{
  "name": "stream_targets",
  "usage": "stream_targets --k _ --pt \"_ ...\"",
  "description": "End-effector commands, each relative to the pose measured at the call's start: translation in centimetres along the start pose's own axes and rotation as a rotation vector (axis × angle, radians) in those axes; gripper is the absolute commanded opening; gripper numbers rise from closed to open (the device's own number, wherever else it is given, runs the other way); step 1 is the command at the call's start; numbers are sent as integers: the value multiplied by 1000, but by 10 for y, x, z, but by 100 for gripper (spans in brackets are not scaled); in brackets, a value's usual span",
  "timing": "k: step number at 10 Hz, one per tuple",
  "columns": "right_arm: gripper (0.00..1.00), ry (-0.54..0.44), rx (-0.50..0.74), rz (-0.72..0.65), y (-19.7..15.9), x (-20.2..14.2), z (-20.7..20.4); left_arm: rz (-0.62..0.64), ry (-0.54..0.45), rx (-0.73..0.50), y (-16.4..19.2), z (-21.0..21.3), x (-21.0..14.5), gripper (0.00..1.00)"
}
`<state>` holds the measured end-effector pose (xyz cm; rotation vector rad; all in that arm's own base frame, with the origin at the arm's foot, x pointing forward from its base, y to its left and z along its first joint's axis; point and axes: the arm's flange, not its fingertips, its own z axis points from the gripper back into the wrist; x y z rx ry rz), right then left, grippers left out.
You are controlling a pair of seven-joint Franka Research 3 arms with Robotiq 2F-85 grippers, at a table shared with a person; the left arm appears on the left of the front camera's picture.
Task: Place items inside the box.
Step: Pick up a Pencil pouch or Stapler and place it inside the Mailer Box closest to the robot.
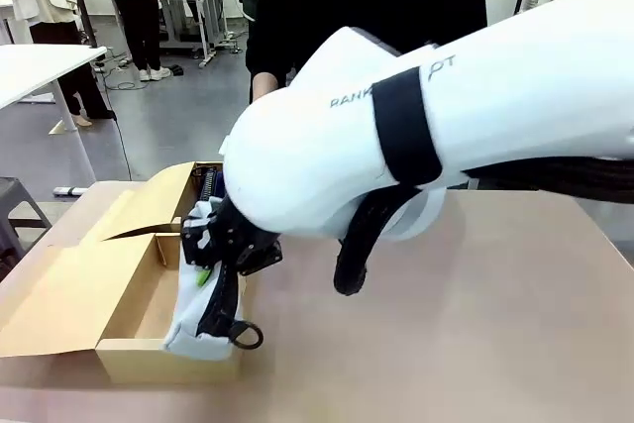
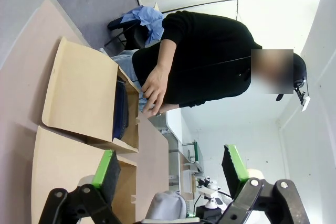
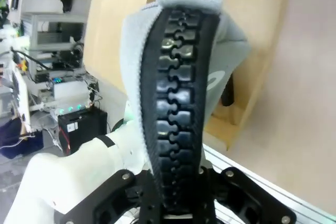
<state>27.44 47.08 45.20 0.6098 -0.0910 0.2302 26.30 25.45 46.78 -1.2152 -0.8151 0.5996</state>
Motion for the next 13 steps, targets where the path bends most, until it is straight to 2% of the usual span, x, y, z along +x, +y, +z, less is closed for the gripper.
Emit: stream_targets --k 1,2,4,6,9,11,13 --pt "8 21 -3 13 3 -4 -10 -16 -13 -32 0 0 0 100" --pt "8 -32 -50 -24 10 2 -14 -16 -13 -32 0 0 0 100" --pt "8 -77 -42 -46 29 33 -21 -16 -13 -32 0 0 0 100" --pt "8 -21 -72 -46 49 59 -30 -16 -13 -32 0 0 0 100" --pt "8 21 -139 -53 64 77 -73 -16 -13 -32 0 0 0 100" --pt "8 82 -160 -60 58 75 -101 -16 -13 -32 0 0 0 100" --pt "8 91 -192 -88 45 72 -118 -16 -13 -32 0 0 0 100"
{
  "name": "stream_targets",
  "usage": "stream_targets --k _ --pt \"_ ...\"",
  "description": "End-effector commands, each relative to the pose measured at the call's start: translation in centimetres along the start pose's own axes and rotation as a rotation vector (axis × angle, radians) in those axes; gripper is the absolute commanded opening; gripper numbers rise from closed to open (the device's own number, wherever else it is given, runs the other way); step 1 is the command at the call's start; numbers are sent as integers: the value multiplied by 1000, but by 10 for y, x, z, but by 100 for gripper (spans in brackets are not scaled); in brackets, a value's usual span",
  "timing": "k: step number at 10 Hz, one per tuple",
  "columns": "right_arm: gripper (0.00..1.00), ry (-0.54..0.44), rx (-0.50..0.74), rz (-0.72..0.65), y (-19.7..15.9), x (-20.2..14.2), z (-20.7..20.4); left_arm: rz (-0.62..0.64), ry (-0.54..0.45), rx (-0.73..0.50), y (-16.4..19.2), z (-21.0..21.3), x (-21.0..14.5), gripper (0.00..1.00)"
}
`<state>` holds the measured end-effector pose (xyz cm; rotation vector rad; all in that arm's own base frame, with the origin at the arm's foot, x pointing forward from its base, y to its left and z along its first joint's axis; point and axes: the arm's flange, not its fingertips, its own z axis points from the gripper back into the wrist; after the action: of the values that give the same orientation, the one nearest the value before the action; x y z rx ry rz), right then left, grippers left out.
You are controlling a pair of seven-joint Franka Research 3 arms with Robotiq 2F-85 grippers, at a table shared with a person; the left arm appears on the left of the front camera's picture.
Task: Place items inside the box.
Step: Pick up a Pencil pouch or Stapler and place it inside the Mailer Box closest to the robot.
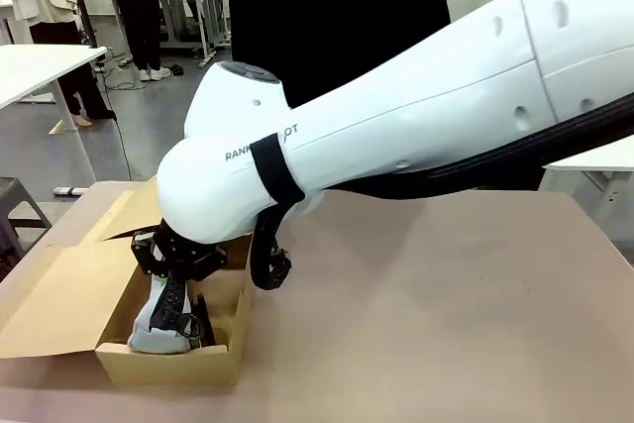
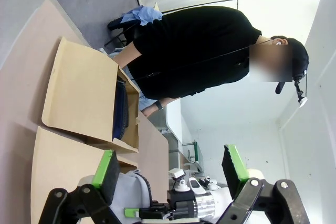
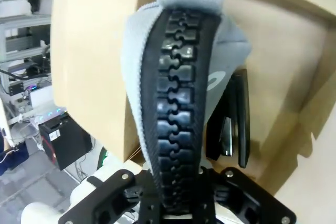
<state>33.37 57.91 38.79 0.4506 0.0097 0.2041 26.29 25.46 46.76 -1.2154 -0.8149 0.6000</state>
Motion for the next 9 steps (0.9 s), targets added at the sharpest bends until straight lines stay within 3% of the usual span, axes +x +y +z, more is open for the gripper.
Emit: stream_targets --k 1,6,9 --pt "8 -4 -49 -36 5 4 -9 -16 -12 -32 0 0 0 100" --pt "8 0 -30 -92 -18 23 -33 -16 -12 -32 0 0 0 100" --pt "96 -56 -3 -121 -24 21 -26 -16 -12 -32 0 0 0 100"
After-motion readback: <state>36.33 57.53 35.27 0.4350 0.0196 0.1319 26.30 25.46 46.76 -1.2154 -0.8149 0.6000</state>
